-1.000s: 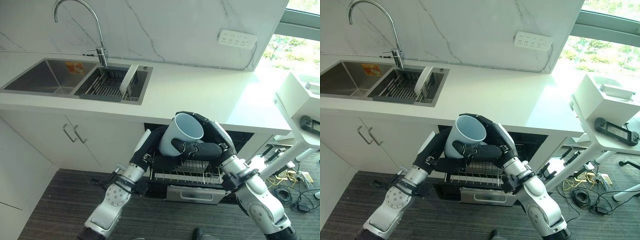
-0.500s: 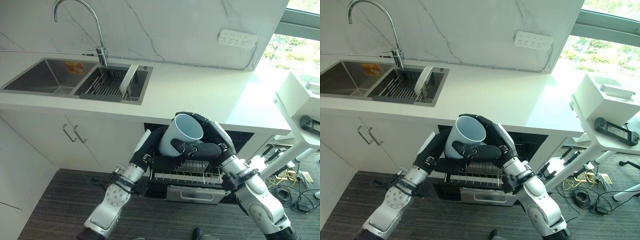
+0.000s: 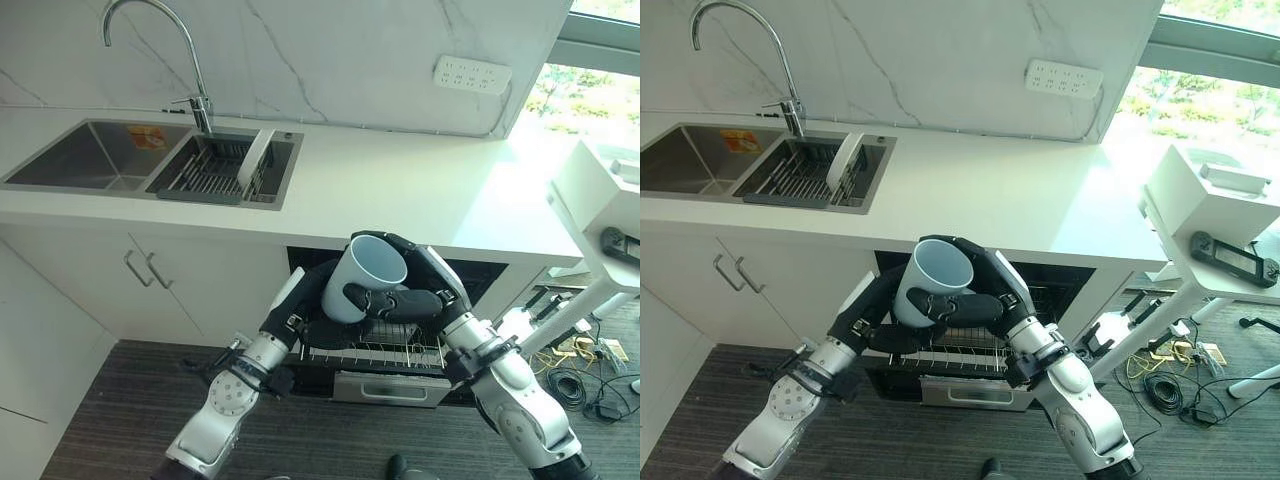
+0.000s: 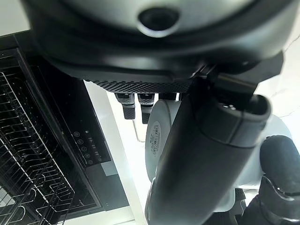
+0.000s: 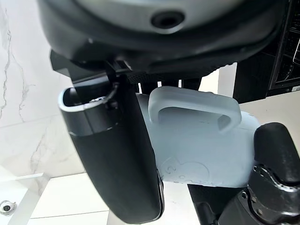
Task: Place the dishes in the dishwasher.
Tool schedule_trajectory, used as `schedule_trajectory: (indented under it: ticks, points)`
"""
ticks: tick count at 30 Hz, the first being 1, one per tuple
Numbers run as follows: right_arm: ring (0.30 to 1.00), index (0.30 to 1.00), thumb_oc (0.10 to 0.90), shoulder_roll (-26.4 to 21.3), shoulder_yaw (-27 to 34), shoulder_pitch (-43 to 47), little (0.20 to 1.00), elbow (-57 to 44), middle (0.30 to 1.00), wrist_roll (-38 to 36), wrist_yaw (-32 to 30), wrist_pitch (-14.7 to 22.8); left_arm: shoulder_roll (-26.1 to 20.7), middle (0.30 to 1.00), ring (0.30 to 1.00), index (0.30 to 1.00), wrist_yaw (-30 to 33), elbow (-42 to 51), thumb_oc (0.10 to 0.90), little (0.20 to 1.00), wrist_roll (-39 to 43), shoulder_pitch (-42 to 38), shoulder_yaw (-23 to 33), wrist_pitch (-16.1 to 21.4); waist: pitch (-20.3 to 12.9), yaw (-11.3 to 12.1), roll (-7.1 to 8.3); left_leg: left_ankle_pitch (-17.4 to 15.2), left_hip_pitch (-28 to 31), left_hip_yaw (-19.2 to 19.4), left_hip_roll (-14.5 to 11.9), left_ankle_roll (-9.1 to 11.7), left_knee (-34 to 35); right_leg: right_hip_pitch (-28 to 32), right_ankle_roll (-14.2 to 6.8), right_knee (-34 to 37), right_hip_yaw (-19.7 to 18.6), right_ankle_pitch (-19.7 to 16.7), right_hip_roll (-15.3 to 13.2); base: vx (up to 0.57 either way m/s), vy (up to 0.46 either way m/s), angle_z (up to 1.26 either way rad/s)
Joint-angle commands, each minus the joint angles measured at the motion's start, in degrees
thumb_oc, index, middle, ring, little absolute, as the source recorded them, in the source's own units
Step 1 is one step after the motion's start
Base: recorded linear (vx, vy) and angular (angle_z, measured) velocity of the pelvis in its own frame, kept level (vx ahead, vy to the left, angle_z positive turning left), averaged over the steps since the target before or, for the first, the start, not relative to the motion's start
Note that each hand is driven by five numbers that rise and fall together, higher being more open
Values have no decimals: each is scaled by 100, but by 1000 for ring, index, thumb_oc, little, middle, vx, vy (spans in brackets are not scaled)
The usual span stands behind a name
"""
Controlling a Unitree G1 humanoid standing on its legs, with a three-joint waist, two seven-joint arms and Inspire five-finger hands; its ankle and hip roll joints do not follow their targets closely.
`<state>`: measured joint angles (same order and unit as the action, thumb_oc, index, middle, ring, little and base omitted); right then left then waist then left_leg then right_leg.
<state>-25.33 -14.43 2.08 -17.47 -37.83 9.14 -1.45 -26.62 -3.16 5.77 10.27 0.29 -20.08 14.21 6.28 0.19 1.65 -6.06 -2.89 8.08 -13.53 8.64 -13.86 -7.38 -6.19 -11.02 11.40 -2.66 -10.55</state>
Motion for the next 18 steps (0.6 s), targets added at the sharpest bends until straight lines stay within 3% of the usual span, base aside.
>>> schedule_trajectory:
  ticks: [1,8,18]
  points:
    - [300,300,400,88,1116,480,300,-689,300,-45,-149,1182,-126,900,900,900,472,-81,800,900,-35,-231,710,276,-53,9,-37,-923,100,132,293,-409,-333,157,-313,-617,311,1167,-288,0,0,0]
    - [300,300,400,77,1290,455,300,-734,300,-21,-191,1190,-91,900,900,900,676,-275,800,900,-132,-68,972,165,-51,1,-66,-915,89,152,296,-407,-333,135,-292,-617,285,1170,-277,0,0,0]
    - [300,300,400,79,1560,429,300,-703,300,75,-234,1184,44,900,900,900,1380,-1092,800,900,73,225,1606,-325,-58,-3,-99,-905,121,200,298,-406,-333,163,-263,-617,261,1193,-269,11,21,-3]
